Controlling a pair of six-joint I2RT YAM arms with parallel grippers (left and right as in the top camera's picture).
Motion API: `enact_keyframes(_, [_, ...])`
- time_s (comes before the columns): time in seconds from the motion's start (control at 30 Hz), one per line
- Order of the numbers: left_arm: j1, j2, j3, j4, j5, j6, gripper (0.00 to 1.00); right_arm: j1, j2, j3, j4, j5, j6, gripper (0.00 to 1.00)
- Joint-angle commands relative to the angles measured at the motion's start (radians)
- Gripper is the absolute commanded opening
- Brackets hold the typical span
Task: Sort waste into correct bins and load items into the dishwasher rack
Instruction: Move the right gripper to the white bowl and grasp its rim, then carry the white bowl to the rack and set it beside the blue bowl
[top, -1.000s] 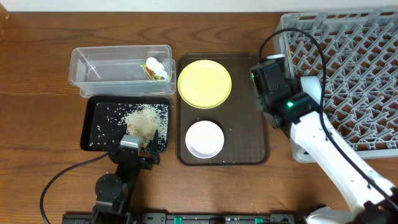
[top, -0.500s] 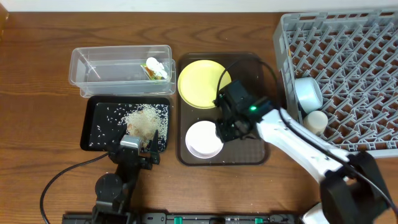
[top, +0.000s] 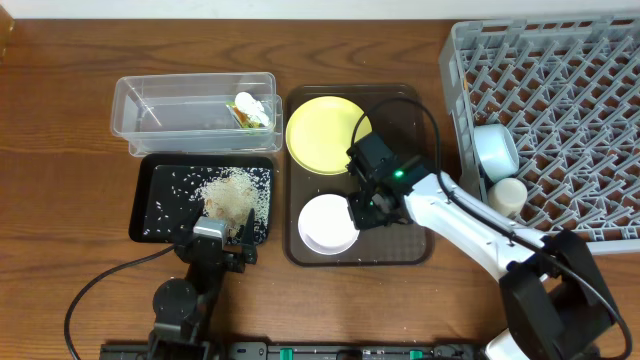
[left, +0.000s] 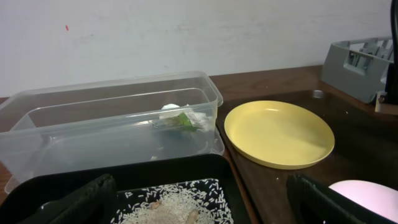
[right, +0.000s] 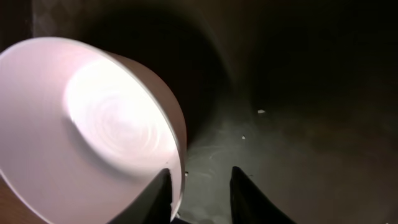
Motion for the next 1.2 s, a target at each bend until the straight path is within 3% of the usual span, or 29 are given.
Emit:
enact_keyframes(0.0, [0.005,-0.007,-0.028,-0.014,0.003,0.005,0.90,0.030,0.040,-0.012,0.007,0.018,0.017,0.21])
enact_keyframes(0.1, [0.005,-0.007,-0.028,-0.014,0.003,0.005,0.90,0.025,0.047,-0.011,0.011,0.020,0.037,0.03])
enact_keyframes(0.3, [0.005,-0.007,-0.028,-0.014,0.003,0.005,0.90,-0.049,-0.058,0.023,-0.053,0.156,0.037,0.01])
enact_keyframes(0.5, [0.005,-0.007,-0.028,-0.014,0.003,0.005,0.90,-0.188,-0.278,0.096,-0.137,0.567,0.037,0.01])
enact_keyframes(0.73, [0.005,-0.007,-0.028,-0.014,0.003,0.005,0.90,-0.346,-0.484,0.116,-0.040,1.113,0.036,0.01])
enact_keyframes(0.93, [0.005,-0.007,-0.028,-0.014,0.003,0.005,0.90,-0.522,-0.446,0.115,-0.025,1.327,0.003,0.01])
enact_keyframes(1.03, [0.005,-0.007,-0.028,-0.014,0.003,0.005,0.89,-0.595,-0.395,0.115,0.013,1.331,-0.010,0.01])
enact_keyframes(1.17, [0.005,-0.007,-0.028,-0.014,0.003,0.005,0.89,-0.664,-0.299,0.115,0.096,1.330,-0.137,0.01])
